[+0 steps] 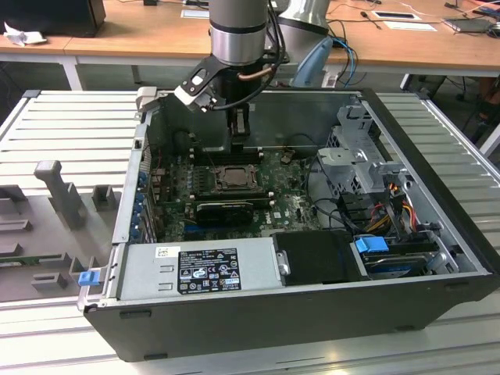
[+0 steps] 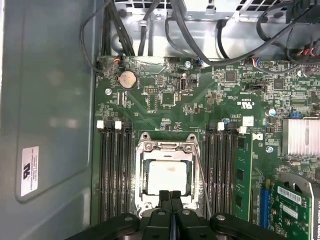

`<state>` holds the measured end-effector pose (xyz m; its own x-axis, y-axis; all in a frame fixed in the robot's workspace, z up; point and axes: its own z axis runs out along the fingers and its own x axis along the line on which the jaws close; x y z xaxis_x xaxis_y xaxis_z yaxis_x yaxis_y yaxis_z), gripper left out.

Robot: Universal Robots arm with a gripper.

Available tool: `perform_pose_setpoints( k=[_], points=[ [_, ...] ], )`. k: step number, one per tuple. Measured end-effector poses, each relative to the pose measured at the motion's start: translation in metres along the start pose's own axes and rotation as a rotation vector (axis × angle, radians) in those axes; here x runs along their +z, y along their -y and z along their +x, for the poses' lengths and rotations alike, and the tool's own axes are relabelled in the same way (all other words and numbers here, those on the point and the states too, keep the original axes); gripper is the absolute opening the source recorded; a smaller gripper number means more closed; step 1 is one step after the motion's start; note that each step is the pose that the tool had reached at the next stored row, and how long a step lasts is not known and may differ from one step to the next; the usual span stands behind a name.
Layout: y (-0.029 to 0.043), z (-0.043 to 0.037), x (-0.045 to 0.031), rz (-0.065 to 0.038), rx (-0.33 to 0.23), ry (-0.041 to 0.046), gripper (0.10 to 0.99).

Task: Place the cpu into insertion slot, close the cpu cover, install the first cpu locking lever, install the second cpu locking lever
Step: 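Install the first cpu locking lever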

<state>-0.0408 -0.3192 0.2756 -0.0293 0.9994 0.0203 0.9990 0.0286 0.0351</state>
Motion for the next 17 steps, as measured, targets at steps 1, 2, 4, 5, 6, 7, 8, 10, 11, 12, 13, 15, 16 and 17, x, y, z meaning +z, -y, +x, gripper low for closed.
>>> perform_pose_setpoints(
  k=[1,2,4,5,6,7,8,10,11,12,13,15,16,17],
  points=[
    [0.0,0.0,-0.0001,0.001,-0.028,-0.0003,0.106],
    [0.0,0.0,-0.0001,0.001,-0.061,-0.0012,0.106],
    [0.0003,-0.0002,-0.0001,0.002,-0.109,-0.0021,0.106],
    [0.0003,-0.0002,-0.0001,0.003,-0.123,-0.0025,0.106],
    [0.0004,-0.0001,0.0,0.003,-0.142,-0.003,0.106],
    [0.0005,-0.0002,0.0002,0.004,-0.175,-0.0043,0.106],
    [0.0005,-0.0002,0.0004,0.004,-0.187,-0.0047,0.106],
    [0.0007,-0.0002,0.0007,0.004,-0.203,-0.0054,0.106],
    [0.0008,-0.0002,0.0007,0.005,-0.213,-0.0057,0.106],
    [0.0008,-0.0001,0.0008,0.005,-0.224,-0.0061,0.106],
    [0.0008,-0.0001,0.0009,0.005,-0.246,-0.0069,0.106],
    [0.0008,-0.0001,0.0009,0.006,-0.288,-0.0085,0.106],
    [0.0008,-0.0002,0.0009,0.006,-0.305,-0.009,0.106],
    [0.0008,-0.0001,0.0009,0.007,-0.321,-0.0096,0.106]
  ],
)
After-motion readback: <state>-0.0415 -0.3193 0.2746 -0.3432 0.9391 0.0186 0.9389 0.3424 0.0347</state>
